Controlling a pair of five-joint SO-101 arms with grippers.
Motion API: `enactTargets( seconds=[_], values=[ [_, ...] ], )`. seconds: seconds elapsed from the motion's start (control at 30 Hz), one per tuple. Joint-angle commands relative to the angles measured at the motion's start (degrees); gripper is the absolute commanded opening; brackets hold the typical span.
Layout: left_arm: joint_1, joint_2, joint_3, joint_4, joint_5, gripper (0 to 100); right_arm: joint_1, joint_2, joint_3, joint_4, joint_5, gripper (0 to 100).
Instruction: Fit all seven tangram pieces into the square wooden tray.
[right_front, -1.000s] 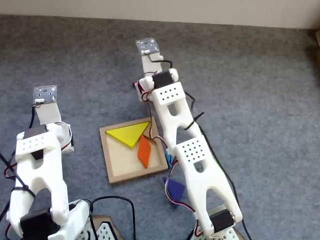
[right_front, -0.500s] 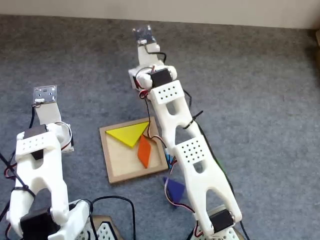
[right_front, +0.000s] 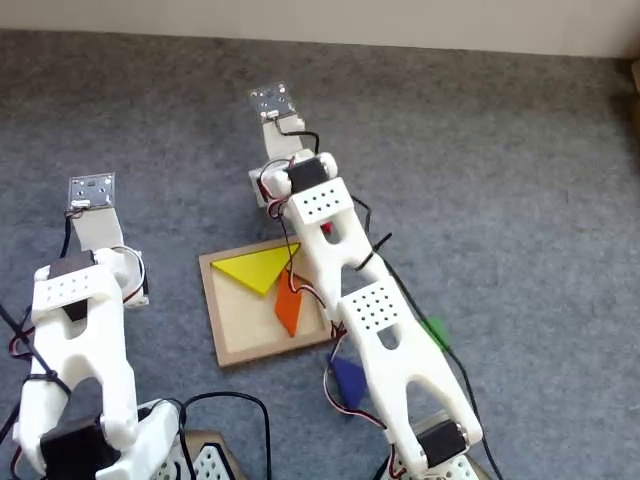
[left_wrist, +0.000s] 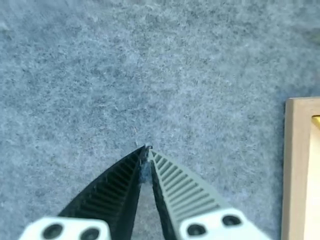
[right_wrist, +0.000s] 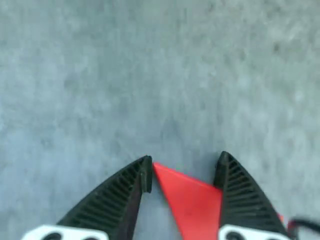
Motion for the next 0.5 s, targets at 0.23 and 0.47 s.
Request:
enactTargets(
  seconds=[0.23, 0.47],
  values=[
    [-0.75, -0.13, -0.22, -0.62, -0.7, 1, 6.02, -6.11, -5.49, 21.93, 0.35, 20.6],
    [-0.75, -0.13, -0.22, -0.62, -0.7, 1, 7.52, -6.64, -5.41, 22.02, 1.58, 17.8]
  ],
)
